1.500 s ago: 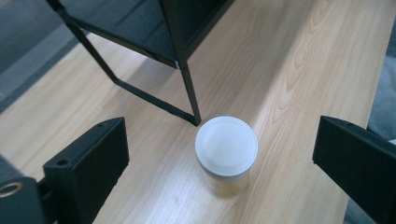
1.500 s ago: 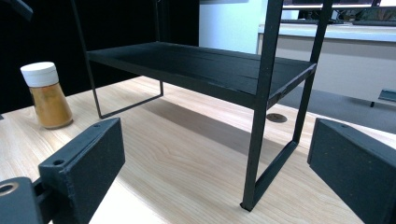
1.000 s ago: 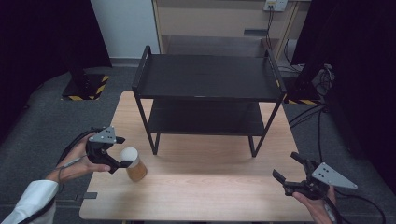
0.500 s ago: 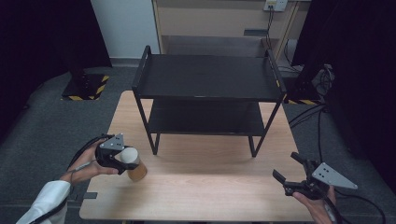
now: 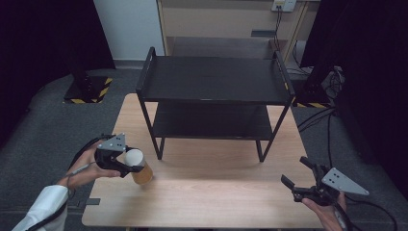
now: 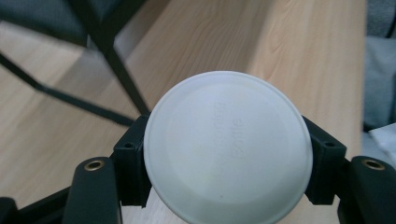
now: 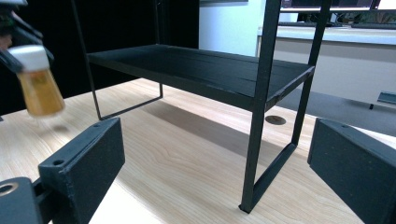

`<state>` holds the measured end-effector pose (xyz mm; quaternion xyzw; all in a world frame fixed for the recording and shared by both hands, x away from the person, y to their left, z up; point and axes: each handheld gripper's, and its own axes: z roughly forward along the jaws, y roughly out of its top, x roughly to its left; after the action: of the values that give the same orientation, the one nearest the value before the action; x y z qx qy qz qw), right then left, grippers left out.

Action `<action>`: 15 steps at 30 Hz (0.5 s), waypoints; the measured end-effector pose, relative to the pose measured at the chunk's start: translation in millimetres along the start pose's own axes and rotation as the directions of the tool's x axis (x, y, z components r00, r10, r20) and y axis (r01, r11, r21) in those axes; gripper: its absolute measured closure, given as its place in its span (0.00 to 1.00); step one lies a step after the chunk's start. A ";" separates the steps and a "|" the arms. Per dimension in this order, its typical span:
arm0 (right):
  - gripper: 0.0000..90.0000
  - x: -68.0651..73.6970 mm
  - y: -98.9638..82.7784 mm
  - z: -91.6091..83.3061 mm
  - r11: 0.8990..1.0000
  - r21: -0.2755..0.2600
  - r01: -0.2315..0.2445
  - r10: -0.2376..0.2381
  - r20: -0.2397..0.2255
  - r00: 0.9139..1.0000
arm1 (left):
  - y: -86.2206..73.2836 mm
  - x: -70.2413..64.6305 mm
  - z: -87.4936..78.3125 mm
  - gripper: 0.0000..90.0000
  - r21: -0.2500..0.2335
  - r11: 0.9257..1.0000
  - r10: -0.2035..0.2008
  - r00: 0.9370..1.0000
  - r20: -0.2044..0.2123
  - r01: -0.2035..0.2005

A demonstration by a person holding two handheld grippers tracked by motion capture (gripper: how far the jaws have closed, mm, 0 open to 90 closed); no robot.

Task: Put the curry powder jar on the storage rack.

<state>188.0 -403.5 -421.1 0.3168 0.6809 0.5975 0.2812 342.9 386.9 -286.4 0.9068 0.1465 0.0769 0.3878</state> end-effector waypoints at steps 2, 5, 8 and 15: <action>0.04 0.2 0.1 -0.5 1.000 -0.003 0.004 -0.004 -0.002 1.000 | 17.3 -3.5 -8.3 0.36 -0.004 1.000 0.022 1.000 0.018 -0.022; 0.04 0.3 0.1 -0.7 1.000 -0.008 0.002 -0.002 -0.002 1.000 | 49.7 -10.0 -23.6 0.36 -0.005 0.998 0.066 0.997 0.050 -0.065; 0.04 -0.2 0.0 -0.7 1.000 -0.015 0.003 -0.003 -0.004 1.000 | 81.3 -16.2 -40.5 0.36 -0.024 0.995 0.099 0.992 0.078 -0.098; 0.04 -1.2 -0.8 -1.9 0.999 -0.036 0.008 -0.008 -0.012 1.000 | 152.9 -18.2 -76.7 0.36 -0.085 0.977 0.205 0.965 0.163 -0.194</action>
<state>187.2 -405.7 -421.6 0.3056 0.6729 0.6103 0.2852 337.8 332.8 -123.2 0.9064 0.0180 0.0424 0.4200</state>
